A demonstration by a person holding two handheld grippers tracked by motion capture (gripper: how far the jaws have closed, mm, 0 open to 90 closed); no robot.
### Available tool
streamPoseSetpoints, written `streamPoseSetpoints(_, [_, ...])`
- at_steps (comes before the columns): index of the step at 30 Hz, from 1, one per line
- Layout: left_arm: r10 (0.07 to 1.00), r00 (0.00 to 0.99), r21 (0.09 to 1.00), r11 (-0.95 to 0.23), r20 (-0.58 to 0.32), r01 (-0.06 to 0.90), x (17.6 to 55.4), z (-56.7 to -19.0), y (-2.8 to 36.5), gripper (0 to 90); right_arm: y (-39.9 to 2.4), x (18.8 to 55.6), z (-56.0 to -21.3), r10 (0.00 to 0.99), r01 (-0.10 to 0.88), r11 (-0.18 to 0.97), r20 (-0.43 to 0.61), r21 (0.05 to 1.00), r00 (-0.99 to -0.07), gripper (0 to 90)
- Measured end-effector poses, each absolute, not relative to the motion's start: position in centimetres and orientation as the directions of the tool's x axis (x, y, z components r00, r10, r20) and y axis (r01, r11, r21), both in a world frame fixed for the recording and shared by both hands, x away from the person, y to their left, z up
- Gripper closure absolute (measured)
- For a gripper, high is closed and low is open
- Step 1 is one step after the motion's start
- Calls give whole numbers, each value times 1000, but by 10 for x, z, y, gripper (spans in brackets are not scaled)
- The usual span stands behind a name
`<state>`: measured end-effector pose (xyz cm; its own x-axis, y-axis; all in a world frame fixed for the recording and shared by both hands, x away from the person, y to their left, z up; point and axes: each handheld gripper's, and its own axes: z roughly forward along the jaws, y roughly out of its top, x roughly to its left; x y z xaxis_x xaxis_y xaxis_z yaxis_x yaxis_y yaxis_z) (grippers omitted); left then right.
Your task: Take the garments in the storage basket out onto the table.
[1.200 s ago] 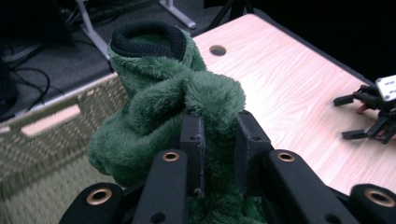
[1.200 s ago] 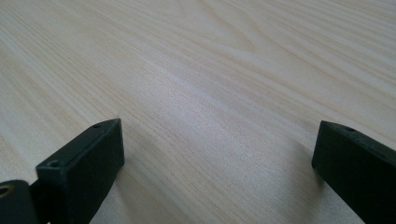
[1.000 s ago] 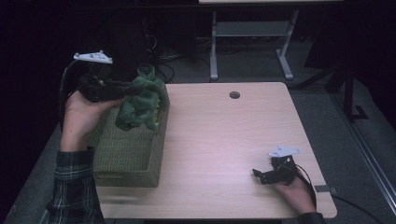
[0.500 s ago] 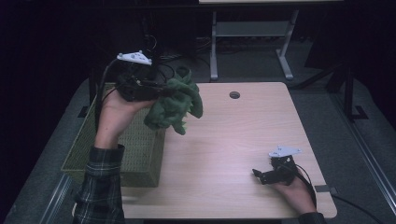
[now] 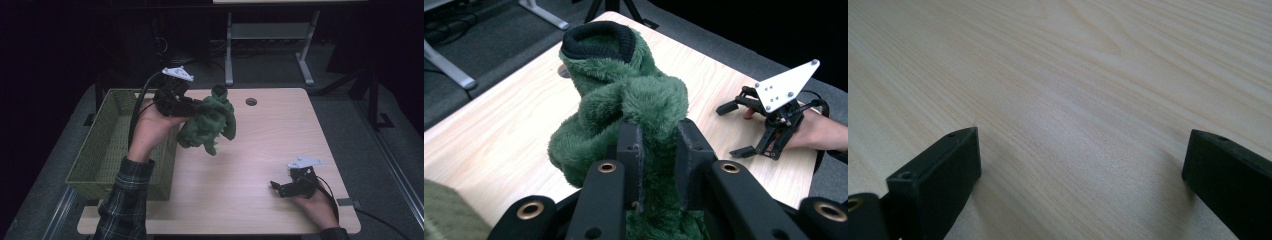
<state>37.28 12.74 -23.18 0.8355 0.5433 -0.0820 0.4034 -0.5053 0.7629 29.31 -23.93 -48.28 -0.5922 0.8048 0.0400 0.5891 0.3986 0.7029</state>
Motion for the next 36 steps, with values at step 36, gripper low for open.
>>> streamPoseSetpoints(36, [529, 843, 573, -662, -98, 483, 367, -398, 34, 735, -239, 293, -483, 804, 588, 402, 37, 703, -594, 19])
